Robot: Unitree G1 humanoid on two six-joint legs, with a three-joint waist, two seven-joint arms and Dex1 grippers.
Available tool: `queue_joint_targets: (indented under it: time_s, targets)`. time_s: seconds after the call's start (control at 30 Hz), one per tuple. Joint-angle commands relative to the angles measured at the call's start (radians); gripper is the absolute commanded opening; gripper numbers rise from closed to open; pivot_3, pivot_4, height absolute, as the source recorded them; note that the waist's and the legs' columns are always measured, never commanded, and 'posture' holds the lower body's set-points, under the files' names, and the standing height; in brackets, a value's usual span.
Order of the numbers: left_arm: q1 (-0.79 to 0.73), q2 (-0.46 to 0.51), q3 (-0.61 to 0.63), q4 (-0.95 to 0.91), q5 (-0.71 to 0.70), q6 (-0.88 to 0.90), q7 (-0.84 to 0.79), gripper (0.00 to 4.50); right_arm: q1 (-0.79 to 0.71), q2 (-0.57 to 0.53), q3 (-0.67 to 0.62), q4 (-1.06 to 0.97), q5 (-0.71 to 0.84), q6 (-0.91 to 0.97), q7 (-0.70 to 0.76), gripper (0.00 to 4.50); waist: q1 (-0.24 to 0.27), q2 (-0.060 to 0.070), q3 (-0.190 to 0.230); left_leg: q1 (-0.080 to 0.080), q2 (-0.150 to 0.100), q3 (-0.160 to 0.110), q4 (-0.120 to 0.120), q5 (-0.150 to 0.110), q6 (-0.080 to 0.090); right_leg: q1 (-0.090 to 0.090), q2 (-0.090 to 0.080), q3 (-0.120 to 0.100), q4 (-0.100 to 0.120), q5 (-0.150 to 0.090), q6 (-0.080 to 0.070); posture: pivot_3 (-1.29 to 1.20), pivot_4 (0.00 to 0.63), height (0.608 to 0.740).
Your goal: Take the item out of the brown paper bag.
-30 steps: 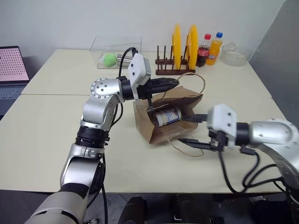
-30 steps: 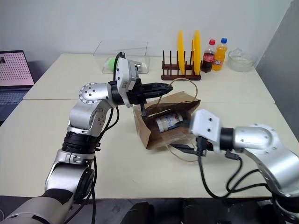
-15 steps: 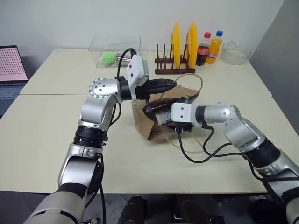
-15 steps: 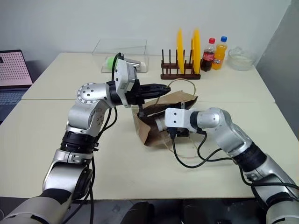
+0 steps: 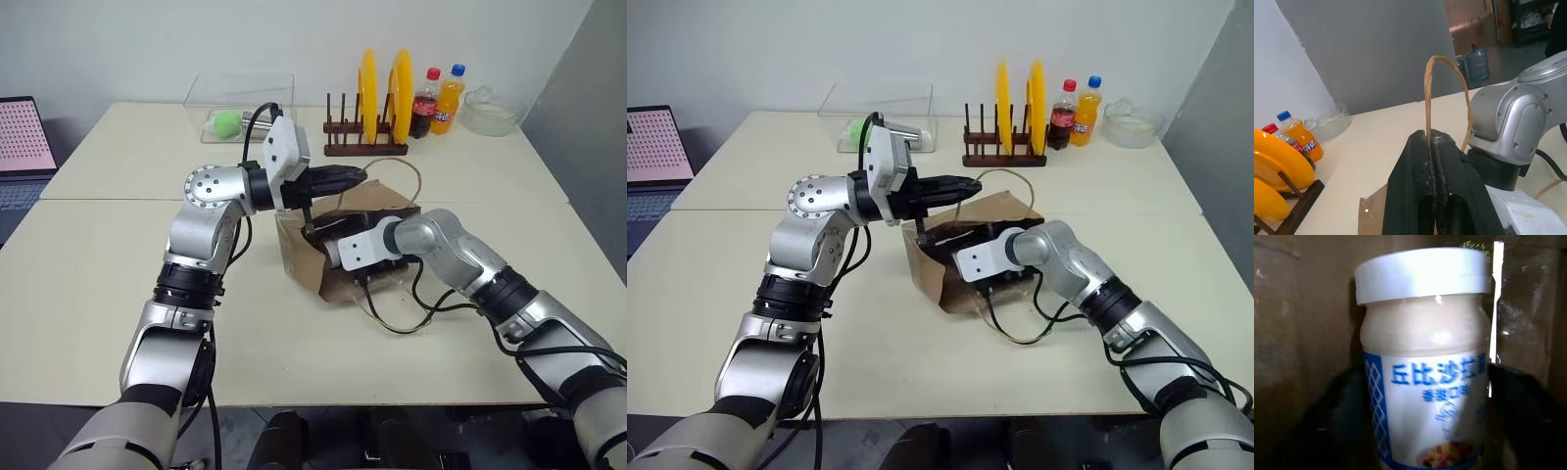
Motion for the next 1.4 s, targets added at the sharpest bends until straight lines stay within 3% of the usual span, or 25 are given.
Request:
queue_joint_targets:
  time_s: [0.03, 0.3, 0.53, 0.67, 0.83, 0.97, 1.17, 1.4]
  targets:
    - [-0.015, 0.019, 0.022, 0.017, 0.028, -0.052, 0.034, 0.00, -0.008, -0.003, -0.052, -0.048, 0.008, -0.006, 0.033, 3.00, 0.000, 0.000, 0.000, 0.000, 0.000, 0.000, 0.000, 0.000, 0.000, 0.000, 0.000, 0.000, 0.000, 0.000, 0.000, 0.00, 0.150, 0.740]
    - [-0.065, 0.017, 0.023, 0.127, 0.083, -0.091, 0.122, 0.00, 0.041, -0.051, -0.174, -0.273, 0.107, -0.019, 0.103, 3.00, 0.002, 0.000, 0.000, -0.001, 0.000, 0.000, 0.000, 0.000, 0.000, -0.001, 0.000, 0.000, 0.000, 0.000, 0.000, 0.00, 0.150, 0.740]
    - [-0.108, 0.009, 0.019, 0.197, 0.109, -0.096, 0.170, 0.00, 0.118, -0.100, -0.336, -0.503, 0.334, -0.014, 0.176, 3.00, 0.004, 0.000, 0.000, -0.001, 0.000, -0.001, 0.000, -0.001, 0.001, -0.001, 0.000, -0.001, 0.000, 0.000, 0.000, 0.00, 0.150, 0.740]
    - [-0.117, 0.006, 0.007, 0.227, 0.127, -0.116, 0.173, 0.00, 0.164, -0.100, -0.435, -0.563, 0.456, -0.031, 0.159, 3.00, 0.004, 0.000, 0.000, -0.001, 0.000, -0.001, 0.000, -0.001, 0.001, -0.001, 0.000, -0.001, 0.000, 0.000, 0.000, 0.00, 0.150, 0.740]
    - [-0.125, 0.000, 0.007, 0.244, 0.135, -0.126, 0.167, 0.00, 0.172, -0.075, -0.528, -0.579, 0.484, -0.020, 0.059, 3.00, 0.004, 0.000, 0.000, -0.001, 0.000, -0.001, 0.000, -0.001, 0.001, -0.001, 0.000, -0.001, 0.000, 0.000, 0.000, 0.00, 0.150, 0.740]
    - [-0.129, -0.002, 0.008, 0.249, 0.136, -0.132, 0.162, 0.00, 0.149, -0.069, -0.603, -0.544, 0.465, -0.021, -0.039, 3.00, 0.005, 0.000, 0.000, -0.001, 0.000, -0.001, 0.000, -0.001, 0.001, -0.001, 0.000, -0.001, 0.000, 0.000, 0.000, 0.00, 0.150, 0.740]
    - [-0.136, -0.001, 0.010, 0.262, 0.136, -0.148, 0.156, 0.00, 0.068, -0.163, -0.679, -0.379, 0.385, -0.028, -0.148, 3.00, 0.006, 0.000, 0.000, -0.001, 0.000, 0.000, 0.000, -0.001, 0.001, -0.001, 0.000, 0.000, 0.000, 0.000, 0.000, 0.00, 0.150, 0.740]
    - [-0.140, 0.013, 0.015, 0.283, 0.142, -0.168, 0.161, 0.00, 0.087, -0.302, -0.637, -0.071, 0.294, -0.062, -0.154, 3.00, 0.006, 0.000, 0.000, -0.001, 0.000, 0.004, -0.001, -0.001, 0.002, -0.001, -0.001, 0.001, 0.000, 0.000, 0.000, 0.00, 0.150, 0.740]
